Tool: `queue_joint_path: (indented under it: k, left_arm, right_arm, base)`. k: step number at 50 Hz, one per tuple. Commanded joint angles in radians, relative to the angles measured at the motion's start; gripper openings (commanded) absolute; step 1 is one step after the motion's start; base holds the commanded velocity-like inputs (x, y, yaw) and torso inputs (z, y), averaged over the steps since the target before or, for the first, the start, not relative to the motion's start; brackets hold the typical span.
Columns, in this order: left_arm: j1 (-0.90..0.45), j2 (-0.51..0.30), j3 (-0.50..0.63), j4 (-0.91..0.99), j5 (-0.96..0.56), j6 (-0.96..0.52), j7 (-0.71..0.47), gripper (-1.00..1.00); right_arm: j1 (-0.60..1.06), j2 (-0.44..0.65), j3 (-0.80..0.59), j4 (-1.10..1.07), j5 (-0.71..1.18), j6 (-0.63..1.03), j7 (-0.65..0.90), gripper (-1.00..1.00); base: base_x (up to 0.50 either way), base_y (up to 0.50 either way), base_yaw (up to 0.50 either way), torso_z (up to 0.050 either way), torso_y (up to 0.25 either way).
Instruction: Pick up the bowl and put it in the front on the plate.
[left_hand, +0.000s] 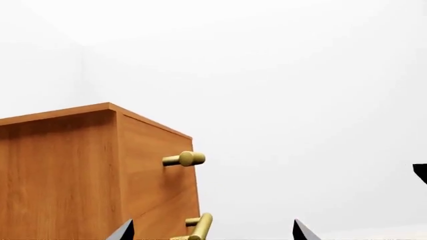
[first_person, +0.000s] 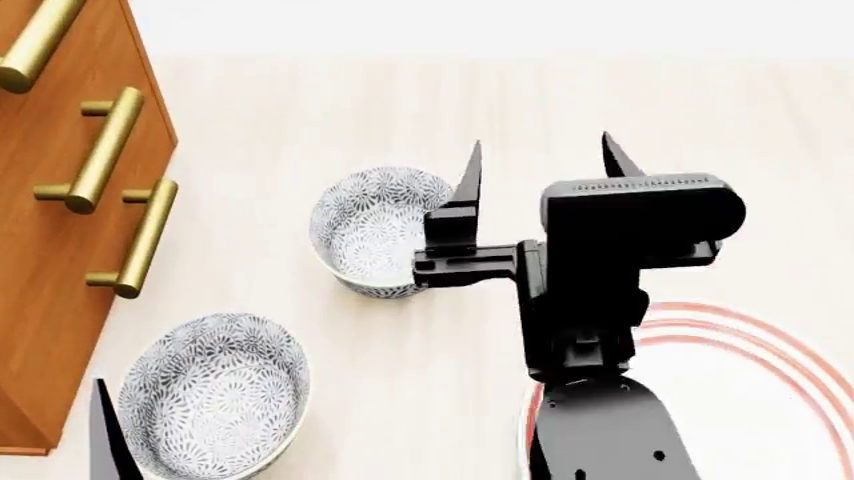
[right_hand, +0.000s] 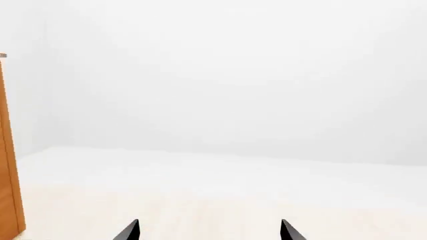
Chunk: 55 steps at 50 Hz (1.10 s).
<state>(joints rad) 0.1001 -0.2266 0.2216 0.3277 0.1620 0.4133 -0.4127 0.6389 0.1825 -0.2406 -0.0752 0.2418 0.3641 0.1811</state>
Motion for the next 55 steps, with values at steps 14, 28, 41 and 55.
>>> queue_joint_path:
  k: [14,28,41,55]
  left_arm:
    - [0.005,-0.002,0.008,0.000,0.005,-0.004,-0.002,1.00]
    - [0.003,-0.008,0.016,0.001,-0.008,-0.017,-0.004,1.00]
    - [0.004,-0.015,0.023,-0.002,-0.016,-0.020,-0.008,1.00]
    - [0.002,-0.020,0.034,-0.007,-0.019,-0.024,-0.011,1.00]
  right_arm:
    - [0.582,-0.172,0.236,0.783,0.256,0.313,0.075,1.00]
    - [0.580,-0.173,0.090,0.920,0.302,0.209,0.138,1.00]
    - [0.541,-0.169,0.020,0.912,0.373,0.191,0.167,1.00]
    - [0.524,-0.167,-0.023,0.908,0.431,0.173,0.179,1.00]
  base:
    - [0.00,0.00,0.00,0.000,0.000]
    - [0.00,0.00,0.00,0.000,0.000]
    - [0.00,0.00,0.00,0.000,0.000]
    - [0.00,0.00,0.00,0.000,0.000]
